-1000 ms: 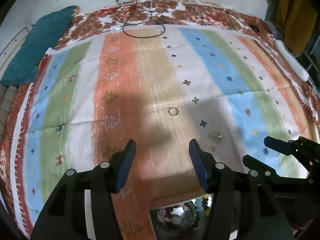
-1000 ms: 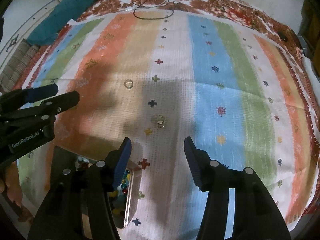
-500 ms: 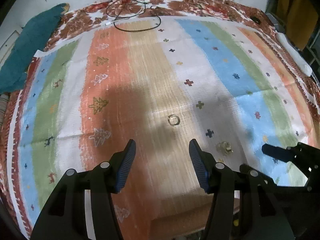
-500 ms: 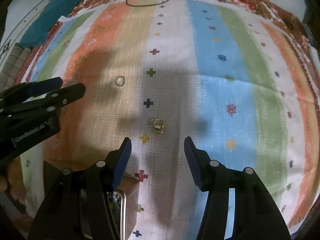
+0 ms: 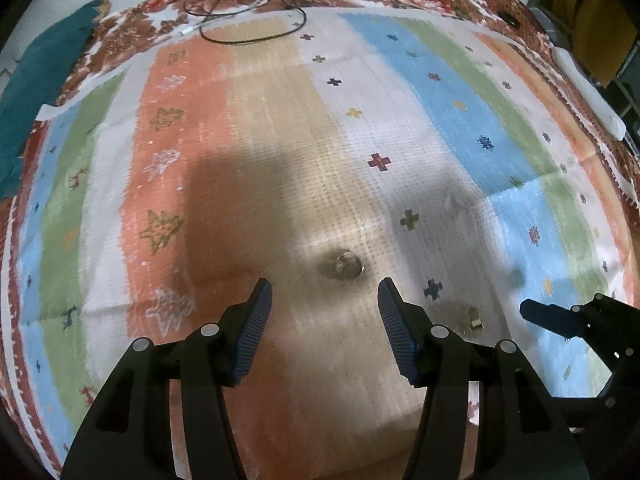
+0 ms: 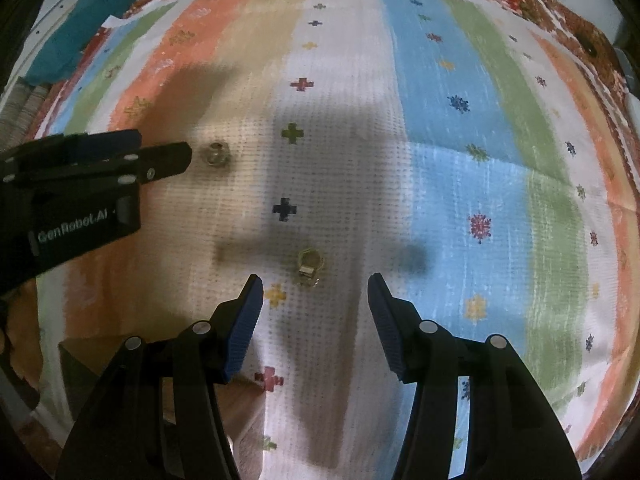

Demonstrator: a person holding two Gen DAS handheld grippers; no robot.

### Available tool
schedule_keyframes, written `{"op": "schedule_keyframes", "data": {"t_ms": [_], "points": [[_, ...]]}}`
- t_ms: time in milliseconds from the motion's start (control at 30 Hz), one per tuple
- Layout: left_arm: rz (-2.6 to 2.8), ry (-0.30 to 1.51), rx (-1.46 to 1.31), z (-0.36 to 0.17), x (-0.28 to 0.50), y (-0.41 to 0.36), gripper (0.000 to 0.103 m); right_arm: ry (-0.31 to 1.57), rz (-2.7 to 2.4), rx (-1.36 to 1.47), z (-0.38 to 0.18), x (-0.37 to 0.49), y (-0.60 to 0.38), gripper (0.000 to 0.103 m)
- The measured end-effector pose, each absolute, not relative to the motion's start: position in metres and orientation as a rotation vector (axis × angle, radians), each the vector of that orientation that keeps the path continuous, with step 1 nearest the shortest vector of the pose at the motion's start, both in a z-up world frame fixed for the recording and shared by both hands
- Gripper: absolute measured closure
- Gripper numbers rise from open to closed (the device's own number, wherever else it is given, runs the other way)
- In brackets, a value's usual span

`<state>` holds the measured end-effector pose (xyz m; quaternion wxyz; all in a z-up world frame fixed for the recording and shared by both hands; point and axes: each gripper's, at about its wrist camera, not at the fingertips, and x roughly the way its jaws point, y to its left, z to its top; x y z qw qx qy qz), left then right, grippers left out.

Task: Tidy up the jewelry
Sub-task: 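Move both open grippers toward the clear ring and gold ring, then close the left gripper on the clear ring while the right closes on the gold ring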

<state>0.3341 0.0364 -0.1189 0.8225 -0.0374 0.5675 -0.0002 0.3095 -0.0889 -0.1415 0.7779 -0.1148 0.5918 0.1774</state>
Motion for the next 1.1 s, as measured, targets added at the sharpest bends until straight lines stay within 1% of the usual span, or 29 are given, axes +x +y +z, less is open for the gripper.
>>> {"op": "schedule_keyframes", "data": {"t_ms": [33,67,100,233,400,433,567,633,700,767,867,900,1100], "points": [[-0.005,1.212,-0.079,-0.12,0.336,0.036,0.048,1.286,0.385,-0.243,-0.144,0.312,-0.089,0.049],[-0.015,1.223,-0.08,-0.123,0.34,0.035,0.048,1.291,0.387,-0.239,-0.145,0.313,-0.088,0.052],[-0.021,1.232,-0.079,-0.126,0.342,0.035,0.048,1.297,0.389,-0.239,-0.147,0.315,-0.088,0.053],[-0.025,1.26,-0.073,-0.138,0.353,0.035,0.053,1.308,0.387,-0.24,-0.154,0.32,-0.084,0.053],[-0.037,1.287,-0.068,-0.151,0.362,0.033,0.055,1.312,0.384,-0.249,-0.158,0.324,-0.082,0.057],[-0.035,1.285,-0.067,-0.152,0.364,0.032,0.057,1.312,0.383,-0.252,-0.159,0.325,-0.081,0.058],[-0.028,1.292,-0.043,-0.157,0.37,0.024,0.073,1.317,0.381,-0.262,-0.164,0.328,-0.075,0.064],[-0.022,1.302,-0.029,-0.16,0.371,0.021,0.075,1.315,0.376,-0.28,-0.166,0.328,-0.073,0.066],[-0.018,1.31,-0.015,-0.163,0.371,0.018,0.079,1.313,0.365,-0.293,-0.167,0.329,-0.071,0.07],[-0.013,1.32,-0.006,-0.165,0.373,0.016,0.085,1.314,0.359,-0.294,-0.168,0.331,-0.071,0.076],[-0.008,1.317,-0.004,-0.165,0.373,0.015,0.085,1.311,0.351,-0.303,-0.169,0.333,-0.069,0.084],[-0.006,1.315,-0.004,-0.164,0.373,0.015,0.085,1.311,0.351,-0.299,-0.17,0.333,-0.07,0.085],[0.012,1.301,-0.017,-0.161,0.367,0.016,0.085,1.297,0.359,-0.291,-0.169,0.333,-0.075,0.086]]}}
